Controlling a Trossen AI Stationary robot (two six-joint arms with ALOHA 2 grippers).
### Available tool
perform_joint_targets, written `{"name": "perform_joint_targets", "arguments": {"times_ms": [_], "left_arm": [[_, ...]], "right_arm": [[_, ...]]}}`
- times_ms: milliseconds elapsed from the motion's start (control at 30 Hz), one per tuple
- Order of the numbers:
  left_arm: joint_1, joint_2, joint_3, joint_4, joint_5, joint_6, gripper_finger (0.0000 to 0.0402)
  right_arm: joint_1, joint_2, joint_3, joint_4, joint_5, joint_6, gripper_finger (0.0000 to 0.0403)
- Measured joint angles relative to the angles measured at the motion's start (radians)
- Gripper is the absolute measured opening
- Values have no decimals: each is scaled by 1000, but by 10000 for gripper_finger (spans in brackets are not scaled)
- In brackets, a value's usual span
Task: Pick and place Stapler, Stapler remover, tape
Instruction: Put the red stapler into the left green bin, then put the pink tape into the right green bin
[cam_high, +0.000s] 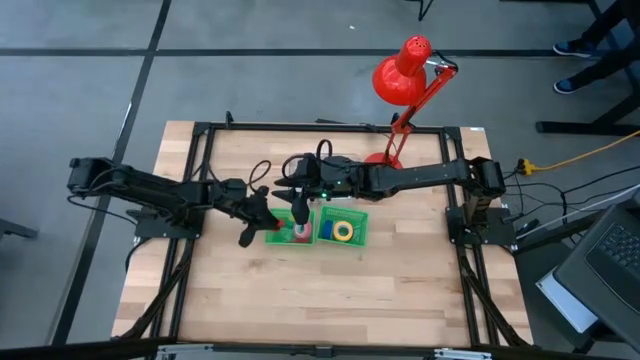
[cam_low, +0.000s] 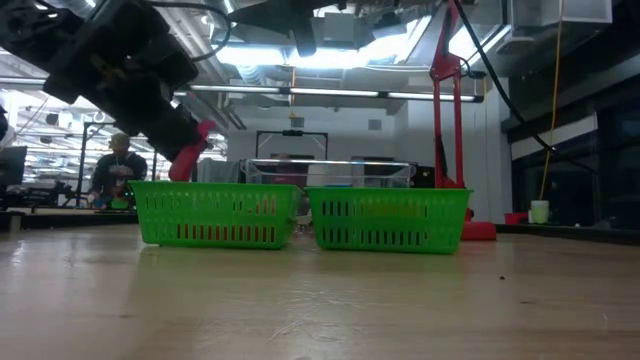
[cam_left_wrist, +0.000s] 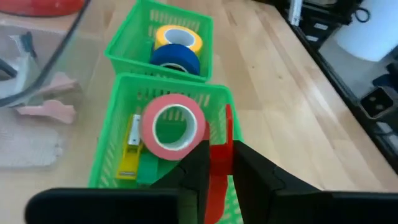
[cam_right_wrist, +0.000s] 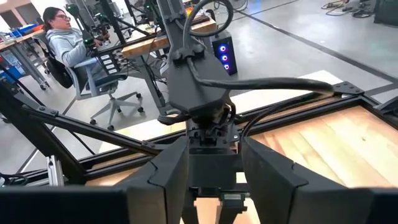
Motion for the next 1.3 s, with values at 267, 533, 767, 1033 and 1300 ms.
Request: {"name": "perform_joint_targets", "arguments": {"times_ms": [267, 533, 767, 1033, 1300], "left_arm": [[-2, 32, 0, 9, -15, 33, 69], [-2, 13, 0, 2, -15, 33, 76], [25, -107, 0, -3, -7, 34, 81], [55, -313, 0, -61, -26, 26, 72], [55, -420, 0, -75, -81, 52, 57]], "right_arm": [[0, 0, 0, 0, 0, 1, 152], [7, 0, 0, -50, -3, 26, 152], [54, 0, 0, -287, -3, -54, 152], [104, 1, 36, -450, -14, -158, 152], [96, 85, 273, -795, -27, -381, 152]]}}
